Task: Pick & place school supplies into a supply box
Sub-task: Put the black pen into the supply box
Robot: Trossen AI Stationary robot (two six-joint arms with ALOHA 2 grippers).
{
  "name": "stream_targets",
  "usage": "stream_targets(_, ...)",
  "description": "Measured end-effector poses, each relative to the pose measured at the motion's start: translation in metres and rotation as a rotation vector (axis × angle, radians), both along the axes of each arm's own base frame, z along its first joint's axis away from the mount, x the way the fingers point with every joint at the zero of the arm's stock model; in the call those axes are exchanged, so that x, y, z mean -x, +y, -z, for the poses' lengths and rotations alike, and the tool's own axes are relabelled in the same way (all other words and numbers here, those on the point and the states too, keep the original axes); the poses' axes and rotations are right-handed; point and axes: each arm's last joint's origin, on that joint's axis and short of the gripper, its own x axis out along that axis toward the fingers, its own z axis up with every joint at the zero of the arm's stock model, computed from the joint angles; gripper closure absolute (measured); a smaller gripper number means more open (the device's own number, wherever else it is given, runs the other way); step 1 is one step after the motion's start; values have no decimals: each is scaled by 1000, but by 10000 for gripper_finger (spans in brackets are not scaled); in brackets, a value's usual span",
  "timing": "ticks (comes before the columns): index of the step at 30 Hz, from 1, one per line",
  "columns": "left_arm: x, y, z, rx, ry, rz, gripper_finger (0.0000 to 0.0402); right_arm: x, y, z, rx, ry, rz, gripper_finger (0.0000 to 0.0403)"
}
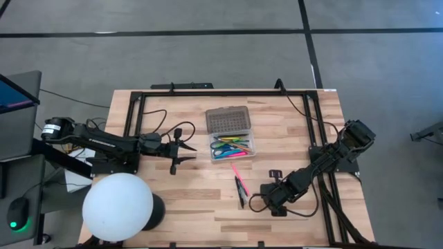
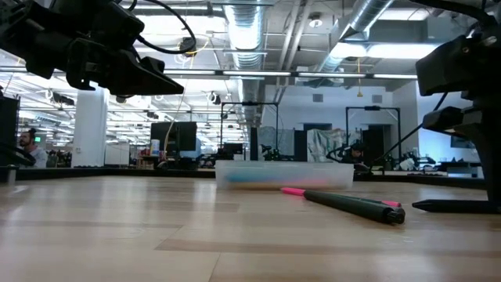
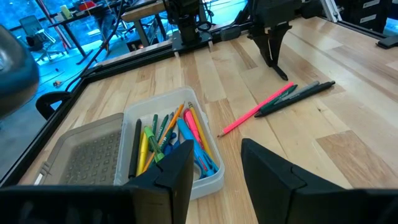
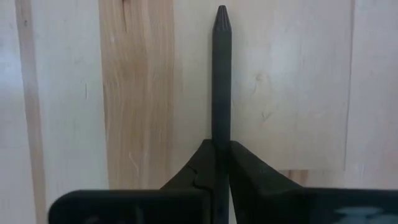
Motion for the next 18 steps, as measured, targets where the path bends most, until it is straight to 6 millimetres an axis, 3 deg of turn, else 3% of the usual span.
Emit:
stream_targets(10, 0, 0, 0, 0, 0, 0, 272, -1, -1, -5, 39, -38, 1, 388)
stream_targets(18, 0, 0, 0, 0, 0, 0, 272, -13, -8, -31, 171, -35, 9, 393)
